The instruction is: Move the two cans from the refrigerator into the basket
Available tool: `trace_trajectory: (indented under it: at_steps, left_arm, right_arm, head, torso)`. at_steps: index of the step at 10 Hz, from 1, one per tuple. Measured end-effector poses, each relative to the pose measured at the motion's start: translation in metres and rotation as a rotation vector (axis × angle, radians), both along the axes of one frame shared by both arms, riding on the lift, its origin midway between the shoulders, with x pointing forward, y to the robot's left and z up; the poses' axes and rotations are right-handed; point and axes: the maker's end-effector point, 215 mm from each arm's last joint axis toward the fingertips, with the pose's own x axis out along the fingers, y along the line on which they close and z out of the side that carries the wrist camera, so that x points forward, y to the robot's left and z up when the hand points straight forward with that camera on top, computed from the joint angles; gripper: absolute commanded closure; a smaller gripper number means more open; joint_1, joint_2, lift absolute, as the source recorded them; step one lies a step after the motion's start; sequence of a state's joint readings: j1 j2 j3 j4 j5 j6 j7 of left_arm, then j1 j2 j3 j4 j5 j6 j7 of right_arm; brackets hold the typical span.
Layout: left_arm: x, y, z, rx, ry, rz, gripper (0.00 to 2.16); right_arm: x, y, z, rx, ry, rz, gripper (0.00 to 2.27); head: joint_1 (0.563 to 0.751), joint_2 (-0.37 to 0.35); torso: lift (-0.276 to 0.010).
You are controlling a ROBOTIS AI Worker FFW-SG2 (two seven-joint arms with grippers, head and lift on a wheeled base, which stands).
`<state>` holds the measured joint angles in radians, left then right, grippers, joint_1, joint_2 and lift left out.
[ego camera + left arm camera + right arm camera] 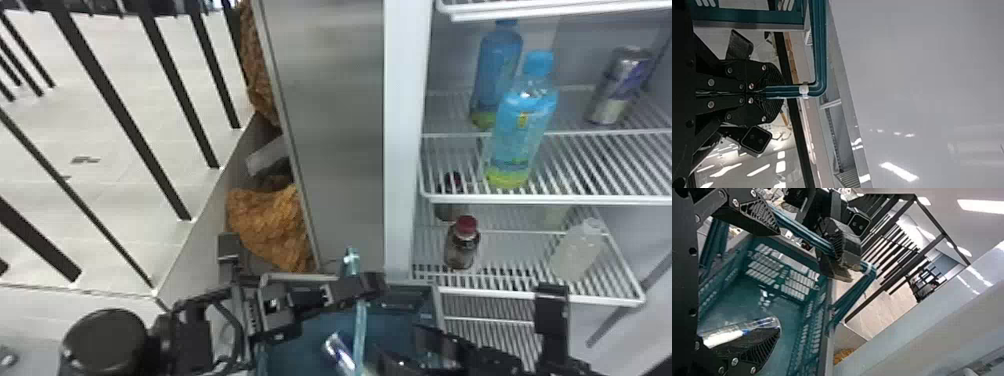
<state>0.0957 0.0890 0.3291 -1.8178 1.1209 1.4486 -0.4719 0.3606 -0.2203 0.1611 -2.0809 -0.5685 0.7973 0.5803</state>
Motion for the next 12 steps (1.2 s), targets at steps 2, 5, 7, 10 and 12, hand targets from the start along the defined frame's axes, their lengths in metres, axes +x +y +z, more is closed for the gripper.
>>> trace_trajectory:
  at_steps: [2,5,7,10,12]
  left_arm:
    - [0.0,0.0,0.0,0.0,0.0,0.0,1.2]
    - [-0.001,0.0,-0.001,0.001,0.003,-0.001,1.2]
    - [-0.001,0.0,-0.001,0.001,0.003,-0.001,1.2]
    - [-0.001,0.0,-0.001,0.001,0.002,-0.003,1.2]
    - [-0.001,-0.002,0.0,0.001,0.001,-0.008,1.2]
  right_arm:
    - [0.026,-0.034,0.009,-0.041,-0.066,-0.077,0.16]
    - [0.071,-0.108,0.053,-0.137,-0.247,-0.24,0.16]
    - [0.082,-0.136,0.076,-0.166,-0.314,-0.3,0.16]
    - [0.096,-0.171,0.102,-0.199,-0.392,-0.392,0.16]
    - [0.106,-0.205,0.131,-0.237,-0.476,-0.483,0.16]
  head:
    - [0.695,0.093]
    - [0.695,-0.028]
    - [0.695,-0.064]
    - [0.695,-0.109]
    - [0.695,-0.16]
  torso:
    - [-0.035]
    - [-0.035]
    - [-0.035]
    - [-0.035]
    - [-0.035]
